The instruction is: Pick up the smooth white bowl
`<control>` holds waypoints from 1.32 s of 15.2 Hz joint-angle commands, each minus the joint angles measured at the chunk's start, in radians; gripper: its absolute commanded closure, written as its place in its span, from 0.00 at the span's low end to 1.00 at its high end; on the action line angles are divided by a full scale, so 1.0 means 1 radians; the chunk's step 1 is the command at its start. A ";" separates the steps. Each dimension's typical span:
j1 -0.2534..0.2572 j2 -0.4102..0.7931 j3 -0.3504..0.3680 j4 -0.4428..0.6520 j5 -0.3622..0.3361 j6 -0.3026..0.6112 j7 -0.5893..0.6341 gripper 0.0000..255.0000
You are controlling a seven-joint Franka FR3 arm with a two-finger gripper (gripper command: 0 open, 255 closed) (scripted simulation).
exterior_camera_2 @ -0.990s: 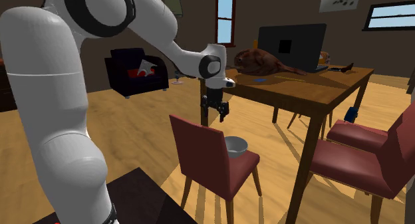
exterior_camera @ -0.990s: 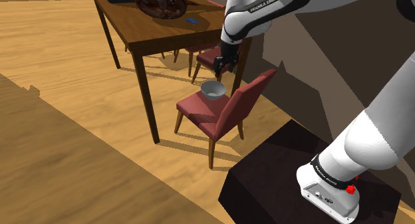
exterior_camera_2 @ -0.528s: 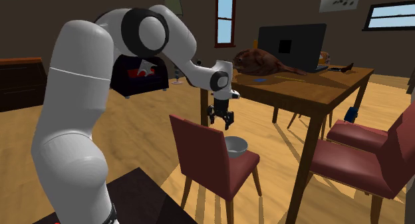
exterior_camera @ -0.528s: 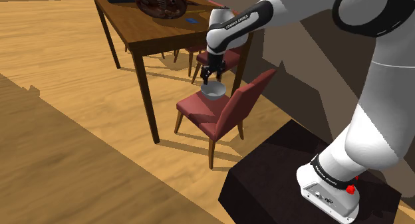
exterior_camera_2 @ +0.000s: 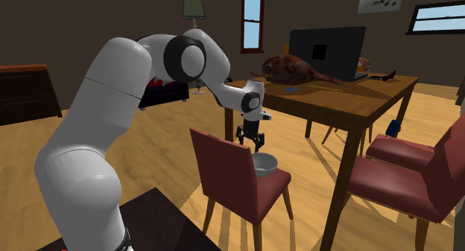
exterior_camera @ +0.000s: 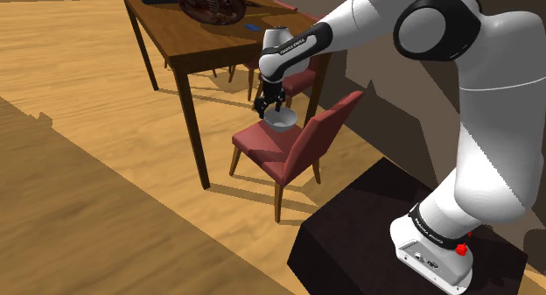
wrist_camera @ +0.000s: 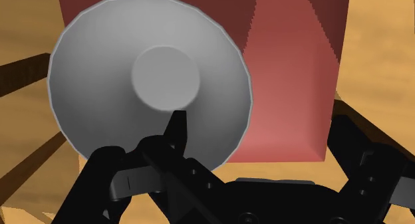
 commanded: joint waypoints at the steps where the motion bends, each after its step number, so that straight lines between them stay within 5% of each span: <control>1: 0.000 0.018 0.000 0.001 0.000 0.017 0.000 0.00; 6: 0.001 0.050 -0.001 0.000 -0.001 0.050 -0.001 0.00; 7: 0.001 0.050 -0.001 0.000 -0.001 0.050 -0.001 1.00; 20: 0.000 0.015 0.000 0.001 0.000 0.013 0.000 1.00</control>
